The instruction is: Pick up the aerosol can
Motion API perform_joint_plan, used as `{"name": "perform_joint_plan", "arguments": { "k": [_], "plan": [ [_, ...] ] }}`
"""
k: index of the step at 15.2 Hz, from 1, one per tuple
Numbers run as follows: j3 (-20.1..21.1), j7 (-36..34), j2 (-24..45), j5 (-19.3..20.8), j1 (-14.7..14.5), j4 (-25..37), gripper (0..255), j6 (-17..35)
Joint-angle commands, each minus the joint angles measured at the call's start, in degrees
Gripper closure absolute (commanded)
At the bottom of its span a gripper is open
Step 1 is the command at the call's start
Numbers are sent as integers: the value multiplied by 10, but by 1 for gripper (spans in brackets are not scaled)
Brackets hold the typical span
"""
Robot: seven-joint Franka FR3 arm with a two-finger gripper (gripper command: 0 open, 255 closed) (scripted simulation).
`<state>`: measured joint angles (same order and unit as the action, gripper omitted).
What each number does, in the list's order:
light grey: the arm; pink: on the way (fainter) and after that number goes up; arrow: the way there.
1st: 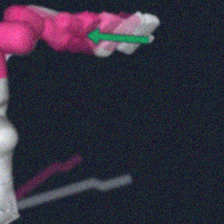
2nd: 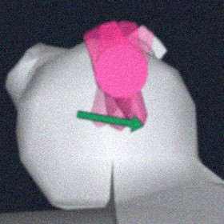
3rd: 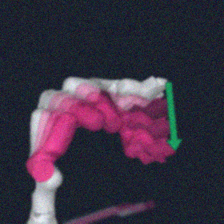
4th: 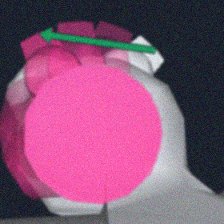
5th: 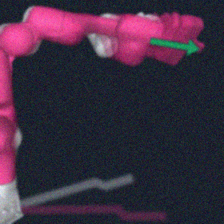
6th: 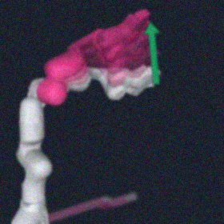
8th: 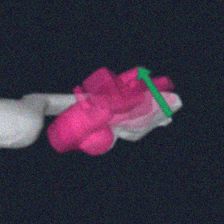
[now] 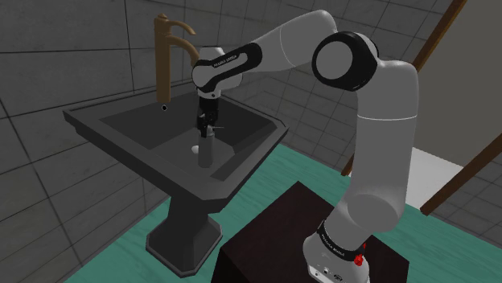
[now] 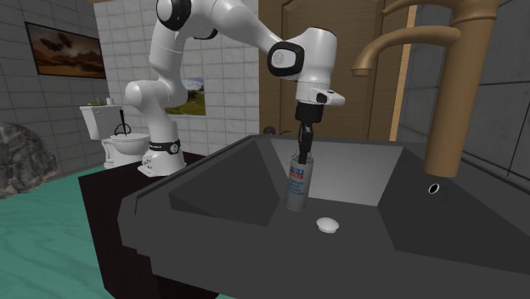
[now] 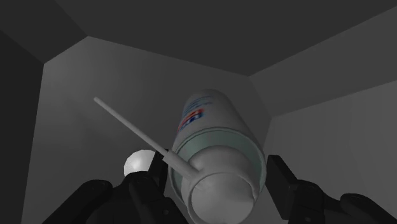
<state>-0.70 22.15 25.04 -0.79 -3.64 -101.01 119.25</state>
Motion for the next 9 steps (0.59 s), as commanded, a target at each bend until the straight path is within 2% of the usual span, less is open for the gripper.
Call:
{"name": "perform_joint_plan", "arguments": {
  "k": [1, 9],
  "plan": [
    [0, 0, -3, 0, 0, 2, 255, -7],
    [0, 0, -31, 1, 0, 26, 255, -57]
  ]
}}
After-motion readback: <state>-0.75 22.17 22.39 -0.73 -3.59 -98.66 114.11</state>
